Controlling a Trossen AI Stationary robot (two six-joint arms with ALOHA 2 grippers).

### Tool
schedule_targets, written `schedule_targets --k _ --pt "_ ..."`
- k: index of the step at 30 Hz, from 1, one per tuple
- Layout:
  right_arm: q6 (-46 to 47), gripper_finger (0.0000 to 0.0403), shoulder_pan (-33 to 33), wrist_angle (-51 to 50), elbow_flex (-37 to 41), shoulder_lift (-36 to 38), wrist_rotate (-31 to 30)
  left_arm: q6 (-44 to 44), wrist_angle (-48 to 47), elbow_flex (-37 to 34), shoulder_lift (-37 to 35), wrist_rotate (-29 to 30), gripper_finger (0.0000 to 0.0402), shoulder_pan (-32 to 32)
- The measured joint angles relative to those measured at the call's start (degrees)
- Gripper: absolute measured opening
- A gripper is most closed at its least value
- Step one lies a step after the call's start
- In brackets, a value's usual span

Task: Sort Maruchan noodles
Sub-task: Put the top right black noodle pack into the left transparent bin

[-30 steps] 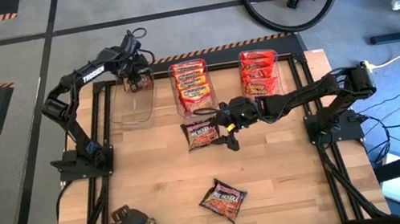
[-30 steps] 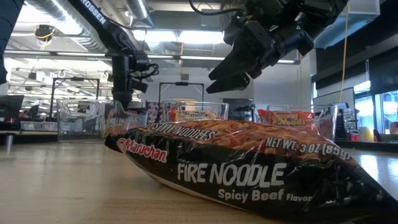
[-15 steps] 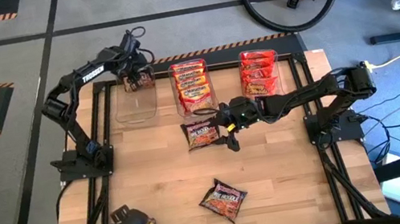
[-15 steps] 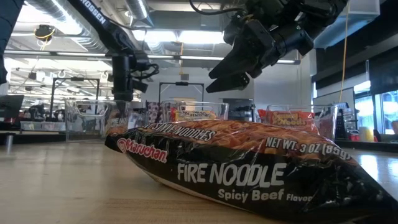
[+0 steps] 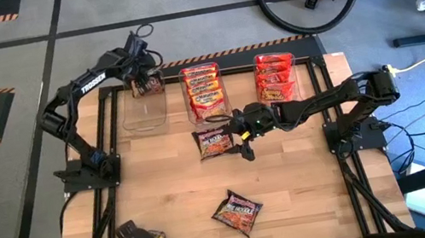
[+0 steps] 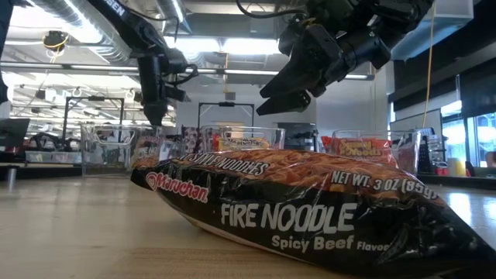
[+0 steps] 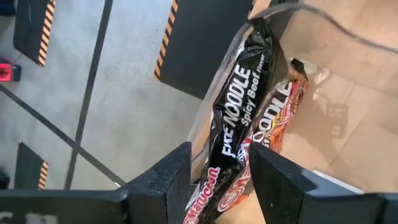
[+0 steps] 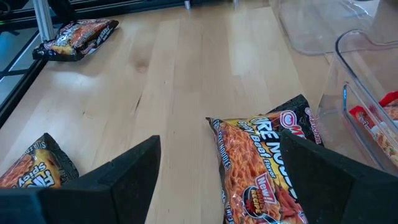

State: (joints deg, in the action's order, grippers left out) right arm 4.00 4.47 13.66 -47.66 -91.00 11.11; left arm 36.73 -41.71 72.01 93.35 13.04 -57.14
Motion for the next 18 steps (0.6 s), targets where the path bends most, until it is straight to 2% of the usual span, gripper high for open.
schedule_targets --k 4,9,12,18 --pt "-0.01 0.0308 0.00 -0.01 0.00 0.00 -0.02 -1.21 0.02 0.01 -1.90 -1.80 0.0155 0.87" --pt "0.05 0.0308 0.03 -0.01 0.00 0.00 -0.07 -6.15 -0.02 0.01 -7.16 -5.47 0.0154 5.01" --pt "0.07 0.0308 0.07 0.04 0.00 0.00 -0.09 -10.12 -0.16 0.00 -10.84 -7.86 0.0155 8.47" --pt "1.92 0.0308 0.07 -1.03 -0.69 0.00 -0.13 -21.36 -1.26 0.04 -19.16 -8.36 0.0154 18.51"
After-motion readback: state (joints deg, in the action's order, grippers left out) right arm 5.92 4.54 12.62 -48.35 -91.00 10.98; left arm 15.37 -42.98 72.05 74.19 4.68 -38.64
